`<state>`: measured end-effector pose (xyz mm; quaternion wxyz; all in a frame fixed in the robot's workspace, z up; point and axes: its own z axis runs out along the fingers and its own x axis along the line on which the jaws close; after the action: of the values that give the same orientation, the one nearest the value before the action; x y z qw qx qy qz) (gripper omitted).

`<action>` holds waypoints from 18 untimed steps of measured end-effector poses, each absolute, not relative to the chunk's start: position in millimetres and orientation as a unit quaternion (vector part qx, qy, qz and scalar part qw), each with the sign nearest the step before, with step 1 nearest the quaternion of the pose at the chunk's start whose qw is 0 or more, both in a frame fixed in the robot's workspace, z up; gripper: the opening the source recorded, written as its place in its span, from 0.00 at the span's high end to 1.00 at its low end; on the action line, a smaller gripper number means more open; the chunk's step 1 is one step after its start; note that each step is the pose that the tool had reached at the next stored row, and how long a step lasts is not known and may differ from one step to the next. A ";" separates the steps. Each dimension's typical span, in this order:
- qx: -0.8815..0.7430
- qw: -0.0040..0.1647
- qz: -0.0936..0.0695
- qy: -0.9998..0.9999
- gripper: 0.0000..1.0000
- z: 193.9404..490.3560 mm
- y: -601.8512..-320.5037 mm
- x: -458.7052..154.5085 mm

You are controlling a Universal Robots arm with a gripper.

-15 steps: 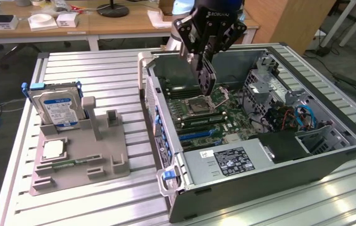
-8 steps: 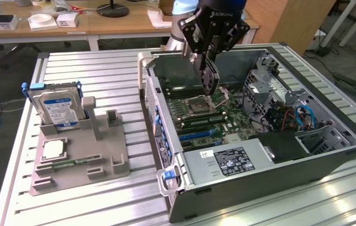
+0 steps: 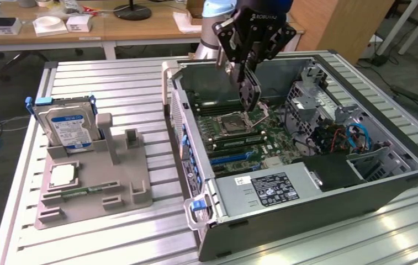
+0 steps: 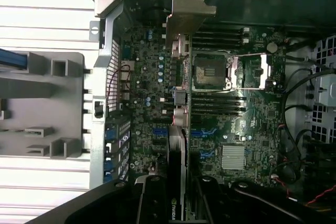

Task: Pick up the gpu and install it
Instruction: 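Pick up the gpu and move the gpu toward the slot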

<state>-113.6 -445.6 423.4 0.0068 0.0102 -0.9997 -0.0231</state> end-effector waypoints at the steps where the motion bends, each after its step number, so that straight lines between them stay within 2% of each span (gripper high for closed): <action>1: 0.010 0.007 -0.023 -1.000 0.74 423.4 -445.7 -113.1; 18: 0.011 0.007 -0.023 -1.000 0.74 423.3 -445.9 -102.1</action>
<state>-102.1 -445.9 423.3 0.0068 0.0105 -0.9997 -0.0231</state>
